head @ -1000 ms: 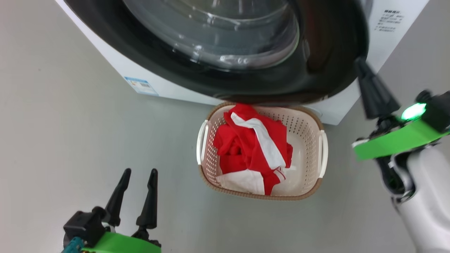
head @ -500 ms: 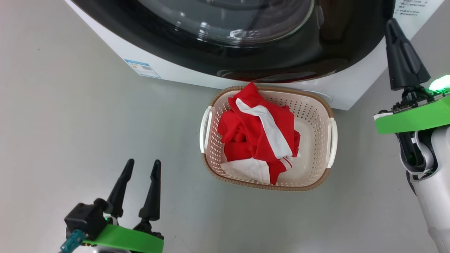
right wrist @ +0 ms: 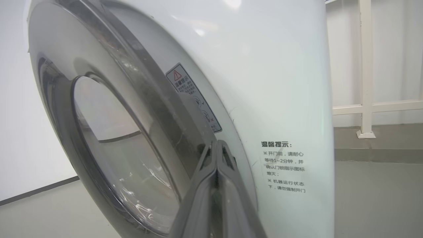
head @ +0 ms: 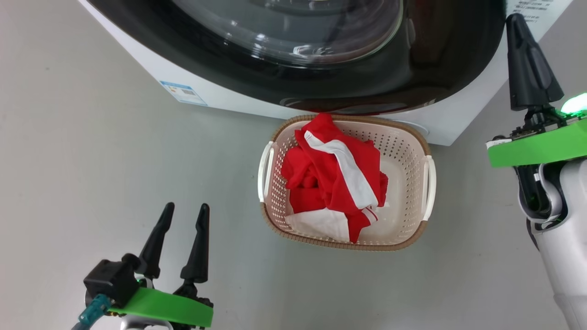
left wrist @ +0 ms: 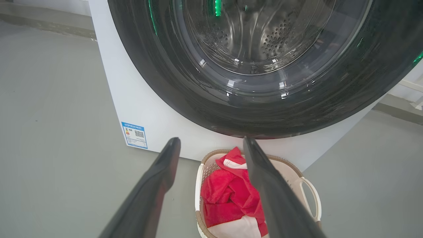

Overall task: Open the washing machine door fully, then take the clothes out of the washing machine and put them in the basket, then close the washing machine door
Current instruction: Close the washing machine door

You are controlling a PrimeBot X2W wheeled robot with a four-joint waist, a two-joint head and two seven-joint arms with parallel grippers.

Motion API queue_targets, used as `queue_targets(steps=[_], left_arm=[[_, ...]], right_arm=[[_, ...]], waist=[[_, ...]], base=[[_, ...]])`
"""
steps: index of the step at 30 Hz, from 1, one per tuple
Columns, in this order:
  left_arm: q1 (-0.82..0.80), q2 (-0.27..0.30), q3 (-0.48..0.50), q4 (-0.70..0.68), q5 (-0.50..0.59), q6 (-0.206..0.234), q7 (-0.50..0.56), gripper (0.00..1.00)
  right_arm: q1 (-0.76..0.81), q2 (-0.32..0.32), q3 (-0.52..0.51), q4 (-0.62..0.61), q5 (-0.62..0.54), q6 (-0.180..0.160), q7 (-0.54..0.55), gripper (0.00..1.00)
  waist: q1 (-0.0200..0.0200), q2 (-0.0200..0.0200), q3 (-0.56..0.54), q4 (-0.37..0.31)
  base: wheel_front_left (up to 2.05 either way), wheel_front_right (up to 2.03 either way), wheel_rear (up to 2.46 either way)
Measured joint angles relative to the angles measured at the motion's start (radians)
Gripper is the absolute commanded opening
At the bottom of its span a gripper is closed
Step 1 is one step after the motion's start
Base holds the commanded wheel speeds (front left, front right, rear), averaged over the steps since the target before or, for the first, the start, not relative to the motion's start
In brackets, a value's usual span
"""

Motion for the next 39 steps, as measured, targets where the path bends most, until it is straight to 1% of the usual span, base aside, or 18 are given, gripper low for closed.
queue_targets(steps=[5, 10, 12, 14, 16, 21, 22, 23, 24, 25, 26, 27, 36, 39], left_arm=[[0.0, 0.0, 0.015, 0.007, 0.002, 0.0, 0.0, 1.0], [0.002, 0.0, 0.031, 0.016, 0.013, -0.005, 0.0, 1.0], [0.003, 0.0, 0.039, 0.023, 0.023, -0.006, 0.0, 1.0], [0.005, 0.0, 0.047, 0.028, 0.036, -0.007, 0.0, 1.0], [0.007, 0.0, 0.054, 0.032, 0.047, -0.007, 0.0, 1.0], [0.012, 0.0, 0.077, 0.036, 0.066, -0.015, 0.0, 1.0], [0.012, 0.0, 0.08, 0.037, 0.067, -0.015, 0.0, 1.0], [0.013, 0.0, 0.082, 0.038, 0.068, -0.015, 0.0, 1.0], [0.013, 0.0, 0.084, 0.038, 0.074, -0.015, 0.0, 1.0], [0.014, 0.0, 0.086, 0.038, 0.075, -0.015, 0.0, 1.0], [0.014, 0.0, 0.087, 0.038, 0.077, -0.015, 0.0, 1.0], [0.015, 0.0, 0.089, 0.038, 0.083, -0.015, 0.0, 1.0], [0.037, 0.001, 0.091, 0.034, 0.101, -0.016, 0.0, 1.0], [0.038, 0.001, 0.094, 0.03, 0.109, -0.016, 0.0, 1.0]], right_arm=[[0.034, 0.006, 0.029, 0.004, 0.0, 0.0, 0.0, 0.0], [0.1, 0.029, 0.049, 0.012, 0.0, 0.0, 0.0, 0.0], [0.12, 0.031, 0.054, 0.013, 0.0, 0.0, 0.0, 0.03], [0.142, 0.034, 0.059, 0.015, 0.0, 0.0, 0.0, 0.11], [0.167, 0.037, 0.059, 0.015, 0.0, 0.0, 0.0, 0.23], [0.228, 0.044, 0.056, 0.016, 0.0, 0.0, 0.0, 0.48], [0.237, 0.046, 0.055, 0.016, 0.0, 0.0, 0.0, 0.66], [0.247, 0.047, 0.053, 0.016, 0.0, 0.0, 0.0, 0.79], [0.256, 0.048, 0.051, 0.016, 0.0, 0.0, 0.001, 0.88], [0.264, 0.05, 0.047, 0.016, -0.002, 0.0, 0.001, 0.88], [0.273, 0.051, 0.043, 0.016, -0.002, 0.0, 0.001, 0.96], [0.279, 0.053, 0.04, 0.016, -0.002, 0.0, 0.001, 1.0], [0.353, 0.061, 0.025, 0.015, -0.002, 0.0, 0.001, 1.0], [0.382, 0.064, 0.006, 0.015, -0.002, 0.0, 0.001, 1.0]], waist=[[0.0, 0.0, -0.024, -0.013], [0.0, 0.0, -0.051, -0.033], [0.0, 0.0, -0.062, -0.043], [0.0, 0.0, -0.074, -0.053], [0.0, 0.0, -0.087, -0.063], [0.0, 0.0001, -0.118, -0.093], [0.0, 0.0, -0.124, -0.1], [0.0, 0.0, -0.13, -0.106], [0.0, 0.0, -0.136, -0.113], [0.0, 0.0, -0.141, -0.12], [0.0, 0.0, -0.146, -0.127], [0.0, 0.0, -0.151, -0.135], [0.0, 0.0, -0.186, -0.186], [0.0, 0.0, -0.197, -0.203]], base=[[0.0, 0.0, 0.0], [0.0, 0.0, 0.0], [0.0, 0.0, 0.0], [0.0, 0.0, 0.0], [0.0, 0.0, 0.0], [0.0, 0.0, 0.0], [0.0, 0.0, 0.0], [0.0, 0.0, 0.0], [0.0, 0.0, 0.0], [0.0, 0.0, 0.0], [0.0, 0.0, 0.0], [0.0, 0.0, 0.0], [0.0, 0.0, 0.0], [0.0, 0.0, 0.0]])
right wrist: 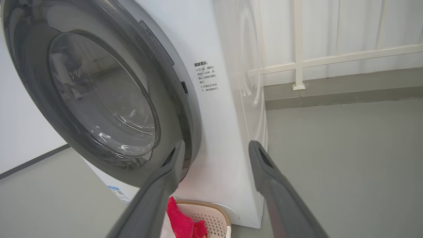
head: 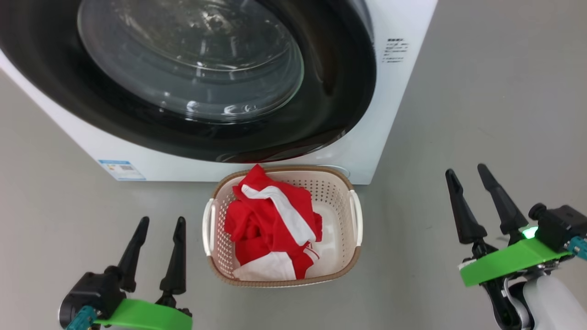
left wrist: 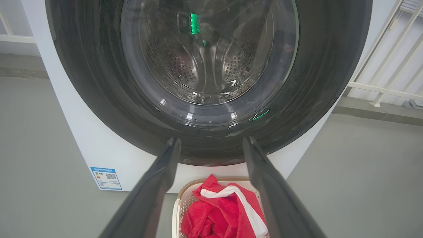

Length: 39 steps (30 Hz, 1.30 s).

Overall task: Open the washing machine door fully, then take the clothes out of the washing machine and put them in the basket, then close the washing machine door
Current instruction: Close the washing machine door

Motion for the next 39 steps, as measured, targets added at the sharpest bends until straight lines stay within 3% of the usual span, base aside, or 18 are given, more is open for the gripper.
queue_targets(steps=[24, 39], left_arm=[[0.069, 0.001, 0.044, -0.042, 0.026, 0.0, 0.0, 1.0], [0.096, 0.001, 0.038, -0.061, 0.035, 0.0, 0.0, 1.0]], right_arm=[[0.161, 0.014, -0.067, -0.015, -0.017, 0.0, 0.001, 1.0], [0.196, 0.031, -0.092, -0.022, -0.03, 0.0, 0.001, 1.0]], waist=[[0.0, 0.0, -0.073, -0.113], [0.0, 0.0, -0.087, -0.132]], base=[[0.0, 0.0, 0.0], [0.0, 0.0, 0.0]])
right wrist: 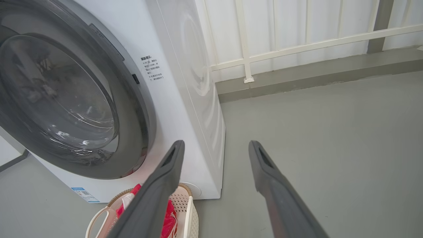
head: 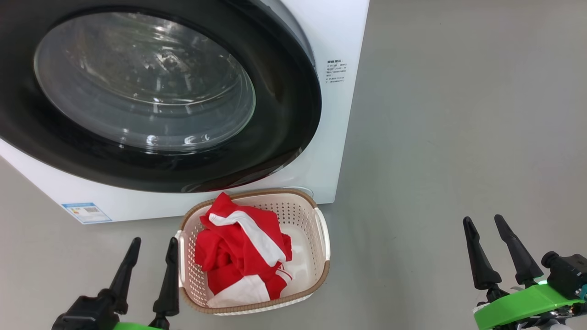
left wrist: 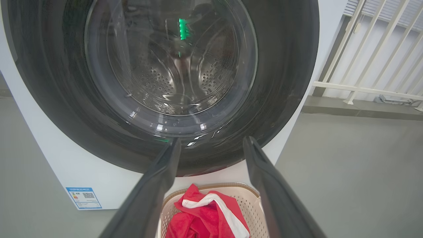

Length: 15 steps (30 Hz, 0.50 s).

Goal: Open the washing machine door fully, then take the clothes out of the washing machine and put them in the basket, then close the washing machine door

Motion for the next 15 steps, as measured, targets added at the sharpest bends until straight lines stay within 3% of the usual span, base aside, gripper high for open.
queue_targets(steps=[15], left_arm=[[0.003, 0.0, 0.004, 0.004, -0.021, 0.0, 0.0, 1.0]], right_arm=[[0.0, 0.001, 0.002, 0.001, -0.002, 0.0, 0.0, 1.0]], waist=[[0.0, 0.0, -0.003, 0.002]], base=[[0.0, 0.0, 0.0]])
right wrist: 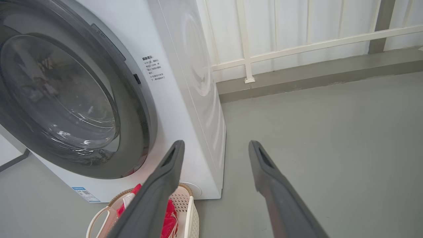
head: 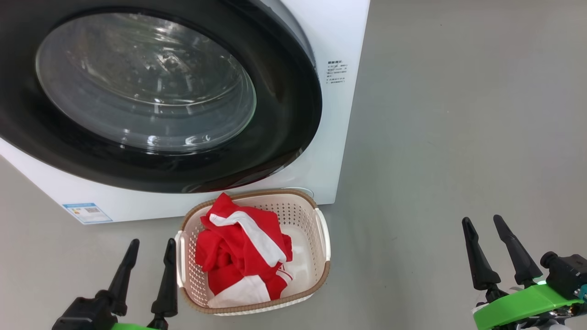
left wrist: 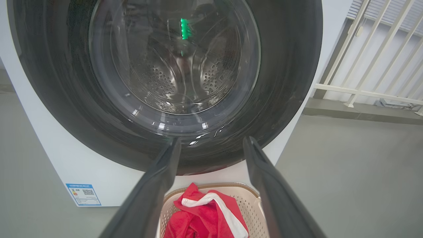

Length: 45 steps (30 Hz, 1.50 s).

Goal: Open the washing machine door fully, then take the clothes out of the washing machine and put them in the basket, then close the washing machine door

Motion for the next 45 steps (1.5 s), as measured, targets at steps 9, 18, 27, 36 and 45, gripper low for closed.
queue_targets(steps=[9, 18, 27, 36, 45], left_arm=[[0.0, -0.004, -0.009, 0.062, -0.016, 0.002, 0.007, 0.0], [0.002, -0.01, -0.016, 0.107, -0.072, 0.002, 0.017, 0.0], [0.002, -0.009, -0.017, 0.108, -0.17, 0.002, 0.042, 0.0], [0.002, -0.008, -0.017, 0.109, -0.262, 0.002, 0.06, 0.0], [0.001, -0.004, -0.017, 0.109, -0.357, 0.002, 0.081, 0.0]], right_arm=[[0.004, 0.03, 0.005, 0.062, 0.0, 0.0, 0.003, 0.0], [0.006, 0.057, 0.018, 0.108, 0.044, 0.0, 0.015, 0.0], [0.006, 0.057, 0.013, 0.107, 0.126, 0.0, 0.04, 0.0], [0.006, 0.059, -0.004, 0.105, 0.194, 0.0, 0.058, 0.0], [0.005, 0.061, -0.01, 0.103, 0.27, 0.0, 0.084, 0.0]], waist=[[0.0, 0.0, 0.002, -0.001], [0.0005, 0.0, -0.005, 0.0], [0.0002, 0.0, -0.012, 0.002], [0.0002, 0.0, -0.02, 0.004], [0.0002, 0.0, -0.028, 0.006]], base=[[0.0, 0.0, 0.0], [0.0, 0.0, 0.0], [0.0, 0.0, 0.0], [0.0, 0.0, 0.0], [0.0, 0.0, 0.0]])
